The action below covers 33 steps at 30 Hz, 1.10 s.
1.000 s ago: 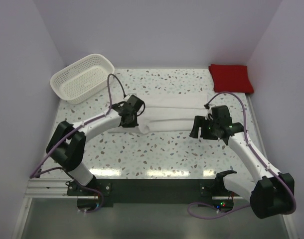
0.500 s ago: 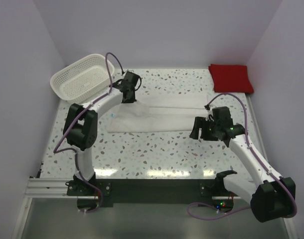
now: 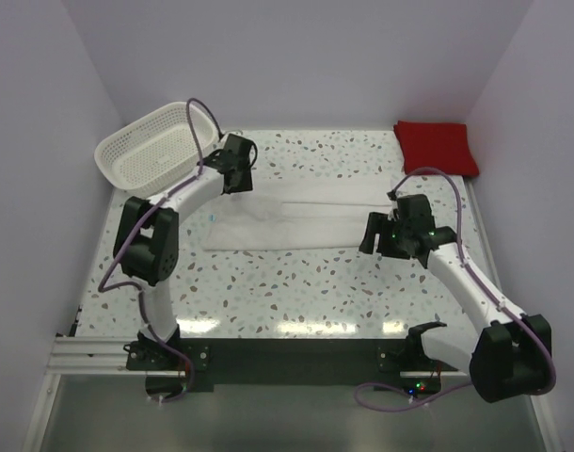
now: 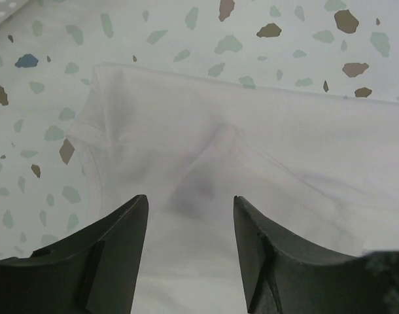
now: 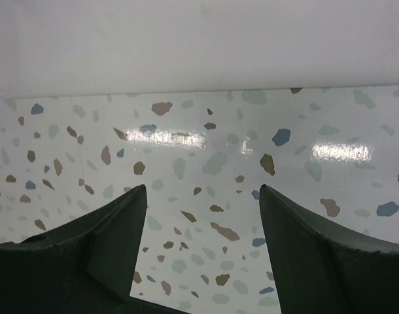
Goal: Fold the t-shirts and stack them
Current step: Fold the tshirt
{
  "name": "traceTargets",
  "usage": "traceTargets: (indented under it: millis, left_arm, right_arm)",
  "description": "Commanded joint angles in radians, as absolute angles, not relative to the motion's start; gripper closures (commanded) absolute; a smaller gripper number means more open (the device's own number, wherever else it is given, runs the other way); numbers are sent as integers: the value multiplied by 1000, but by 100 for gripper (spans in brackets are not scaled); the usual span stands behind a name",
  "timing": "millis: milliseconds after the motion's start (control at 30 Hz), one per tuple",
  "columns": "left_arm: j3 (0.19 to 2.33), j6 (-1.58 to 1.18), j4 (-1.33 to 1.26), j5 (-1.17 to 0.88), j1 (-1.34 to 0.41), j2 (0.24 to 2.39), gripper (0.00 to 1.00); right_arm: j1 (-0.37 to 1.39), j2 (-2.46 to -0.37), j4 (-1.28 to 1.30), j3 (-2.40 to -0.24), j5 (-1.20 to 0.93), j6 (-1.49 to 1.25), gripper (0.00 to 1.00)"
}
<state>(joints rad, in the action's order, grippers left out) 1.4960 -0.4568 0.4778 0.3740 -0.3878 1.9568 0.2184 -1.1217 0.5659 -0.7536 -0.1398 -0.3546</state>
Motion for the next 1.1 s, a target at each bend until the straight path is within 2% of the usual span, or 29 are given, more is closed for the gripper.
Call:
traceTargets:
  millis: [0, 133, 233, 367, 533, 900, 1067]
  left_arm:
    - [1395, -507, 420, 370, -387, 1762, 39]
    - [1194, -560, 390, 325, -387, 1611, 43]
    - [1065, -578, 384, 308, -387, 1543, 55]
    - [971, -591, 374, 298, -387, 1534, 65]
    - [937, -594, 357, 319, -364, 1595, 75]
    - [1011, -557, 460, 365, -313, 1770, 77]
    - [1095, -480, 502, 406, -282, 1818, 73]
  right_arm:
    - [213, -1158, 456, -813, -63, -397, 28]
    - [178, -1277, 410, -862, -52, -394, 33]
    - [158, -1330, 328, -862, -49, -397, 35]
    - [97, -1451, 253, -883, -86, -416, 41]
    - [71, -1545, 206, -896, -77, -445, 42]
    - [104, -1615, 415, -812, -92, -431, 38]
    - [251, -1504, 573, -717, -196, -448, 36]
